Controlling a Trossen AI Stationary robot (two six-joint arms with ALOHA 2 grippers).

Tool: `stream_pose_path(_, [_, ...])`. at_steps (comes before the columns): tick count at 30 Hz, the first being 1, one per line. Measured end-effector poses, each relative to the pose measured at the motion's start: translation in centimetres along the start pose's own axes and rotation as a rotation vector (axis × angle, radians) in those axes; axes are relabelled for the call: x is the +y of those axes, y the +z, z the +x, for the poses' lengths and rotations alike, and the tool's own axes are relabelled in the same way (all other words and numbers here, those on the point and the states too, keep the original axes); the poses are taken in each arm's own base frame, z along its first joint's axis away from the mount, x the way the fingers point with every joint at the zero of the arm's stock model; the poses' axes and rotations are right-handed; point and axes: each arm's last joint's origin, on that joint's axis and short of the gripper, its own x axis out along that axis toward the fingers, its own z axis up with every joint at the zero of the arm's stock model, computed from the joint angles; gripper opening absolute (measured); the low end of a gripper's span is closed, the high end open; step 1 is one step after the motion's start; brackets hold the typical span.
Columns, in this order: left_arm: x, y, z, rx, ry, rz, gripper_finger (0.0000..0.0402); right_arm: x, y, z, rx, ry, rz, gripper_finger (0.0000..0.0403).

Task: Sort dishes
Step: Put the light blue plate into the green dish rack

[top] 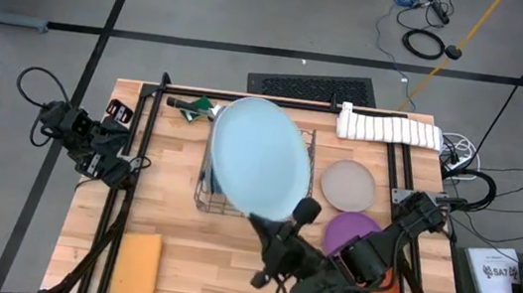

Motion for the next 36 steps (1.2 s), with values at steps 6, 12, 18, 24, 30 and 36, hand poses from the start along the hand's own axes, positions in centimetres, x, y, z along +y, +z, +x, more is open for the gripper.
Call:
stream_pose_path(6, [0.0,0.0,0.0,0.000,0.000,-0.002,0.0045,-0.4,-0.3,1.7,0.012,-0.078,0.107,0.0000])
stream_pose_path(12, [0.0,0.0,0.0,0.000,0.000,-0.002,0.0045,0.2,-1.4,4.3,0.018,-0.112,0.201,0.0000])
stream_pose_path(18, [0.0,0.0,0.0,0.000,-0.001,0.000,0.0045,2.1,-2.4,6.8,-0.049,-0.050,0.252,0.0000])
stream_pose_path(24, [0.0,0.0,0.0,-0.001,-0.005,0.000,0.0045,2.5,-2.4,8.9,-0.229,0.033,0.345,0.0000])
stream_pose_path(30, [0.0,-0.1,0.0,0.005,-0.011,-0.017,0.0045,1.1,-3.5,9.5,-0.298,-0.010,0.414,0.0000])
stream_pose_path(36, [-0.1,-0.1,0.0,0.005,-0.014,-0.021,0.0045,-0.3,-6.6,9.9,-0.391,-0.027,0.628,0.0000])
